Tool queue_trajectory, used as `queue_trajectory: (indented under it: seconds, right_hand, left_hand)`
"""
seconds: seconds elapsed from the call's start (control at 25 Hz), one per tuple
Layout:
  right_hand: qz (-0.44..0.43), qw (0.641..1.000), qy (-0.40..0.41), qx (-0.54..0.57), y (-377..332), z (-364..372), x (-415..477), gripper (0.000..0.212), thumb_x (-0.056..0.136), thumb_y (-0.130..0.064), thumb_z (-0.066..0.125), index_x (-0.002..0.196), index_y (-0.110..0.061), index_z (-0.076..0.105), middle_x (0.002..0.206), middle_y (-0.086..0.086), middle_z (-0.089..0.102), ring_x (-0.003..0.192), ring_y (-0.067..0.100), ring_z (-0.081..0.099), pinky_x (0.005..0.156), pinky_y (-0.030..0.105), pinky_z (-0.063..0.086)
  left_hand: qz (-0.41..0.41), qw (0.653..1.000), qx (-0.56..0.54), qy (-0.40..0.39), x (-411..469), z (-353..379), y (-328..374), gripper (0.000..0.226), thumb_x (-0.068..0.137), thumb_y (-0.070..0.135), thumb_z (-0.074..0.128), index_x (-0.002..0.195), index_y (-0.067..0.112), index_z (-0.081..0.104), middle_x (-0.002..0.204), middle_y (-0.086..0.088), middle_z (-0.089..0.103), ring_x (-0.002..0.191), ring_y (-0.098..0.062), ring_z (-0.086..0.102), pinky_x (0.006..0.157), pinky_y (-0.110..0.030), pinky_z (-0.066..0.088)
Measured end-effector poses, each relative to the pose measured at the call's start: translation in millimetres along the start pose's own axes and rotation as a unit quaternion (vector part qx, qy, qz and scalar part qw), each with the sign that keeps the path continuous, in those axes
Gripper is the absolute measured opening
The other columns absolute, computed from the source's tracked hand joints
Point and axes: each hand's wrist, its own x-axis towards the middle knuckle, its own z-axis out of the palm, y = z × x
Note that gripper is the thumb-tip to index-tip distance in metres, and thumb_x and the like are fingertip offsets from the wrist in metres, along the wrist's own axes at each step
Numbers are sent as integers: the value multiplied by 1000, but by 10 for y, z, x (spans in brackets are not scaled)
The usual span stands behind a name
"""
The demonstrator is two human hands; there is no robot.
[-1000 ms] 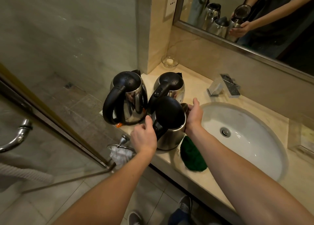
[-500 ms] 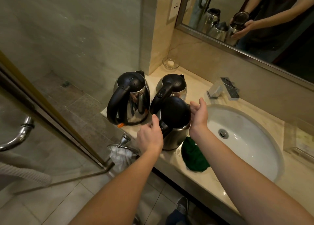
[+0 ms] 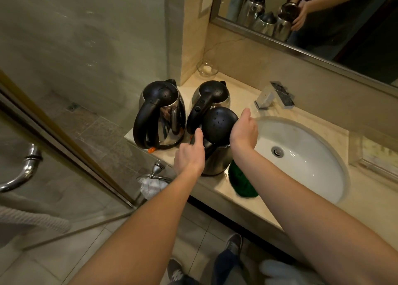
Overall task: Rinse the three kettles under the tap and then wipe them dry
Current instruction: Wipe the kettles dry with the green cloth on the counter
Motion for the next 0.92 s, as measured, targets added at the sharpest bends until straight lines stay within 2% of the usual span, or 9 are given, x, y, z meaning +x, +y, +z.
queue_trajectory:
  seconds: [0.12, 0.24, 0.36, 0.6, 0.72, 0.8, 0.92]
  right_hand:
    - [17, 996, -5, -83, 38, 15, 97, 70, 92, -55, 14, 114, -8, 61, 115, 12, 63, 106, 32, 55, 103, 53, 38]
    - [63, 990, -15, -128, 59, 16, 155, 66, 98, -51, 15, 126, -8, 56, 123, 12, 60, 113, 33, 53, 106, 51, 36]
    - [91, 985, -25, -144, 120, 59, 196, 65, 99, -51, 15, 130, -9, 54, 127, 13, 59, 116, 33, 52, 106, 51, 35]
    - [77, 988, -21, -130, 166, 89, 239, 62, 100, -49, 18, 125, -9, 58, 120, 12, 61, 110, 31, 55, 103, 49, 40]
    - [66, 992, -30, -103, 226, -83, 255, 59, 101, -47, 19, 122, -8, 59, 117, 10, 60, 110, 30, 55, 103, 46, 40]
    - [64, 989, -42, -128, 390, -230, 300, 62, 97, -49, 18, 120, -12, 62, 122, 10, 61, 111, 32, 54, 104, 49, 40]
    - [102, 969, -67, -216, 780, -400, 421, 79, 83, -60, 11, 126, -15, 60, 131, 15, 55, 113, 37, 53, 102, 52, 42]
  left_hand:
    - [22, 1000, -1, 13, -51, -26, 40, 69, 92, 74, 26, 72, 15, 56, 89, -7, 63, 89, -25, 58, 87, -42, 46]
    - [26, 1000, 9, 15, -61, -11, 21, 71, 94, 71, 24, 69, 13, 57, 86, -10, 66, 87, -27, 60, 88, -45, 46]
    - [21, 1000, 12, 19, -69, 8, 7, 75, 92, 73, 22, 71, 11, 59, 87, -12, 67, 88, -28, 61, 89, -46, 47]
    - [-3, 1000, 17, 2, -106, 90, -16, 86, 85, 80, 14, 82, 9, 63, 92, -12, 69, 89, -28, 62, 84, -43, 46]
    - [-4, 1000, 3, 5, -191, 139, 0, 80, 93, 72, 20, 84, 7, 65, 93, -11, 67, 87, -25, 58, 77, -36, 39]
    - [-3, 1000, 0, -1, -173, 159, -17, 82, 93, 71, 22, 93, 5, 69, 96, -12, 69, 90, -27, 59, 79, -36, 40]
    - [-5, 1000, 14, 13, -158, 168, -31, 87, 90, 75, 20, 100, 5, 71, 99, -13, 71, 97, -30, 62, 83, -38, 42]
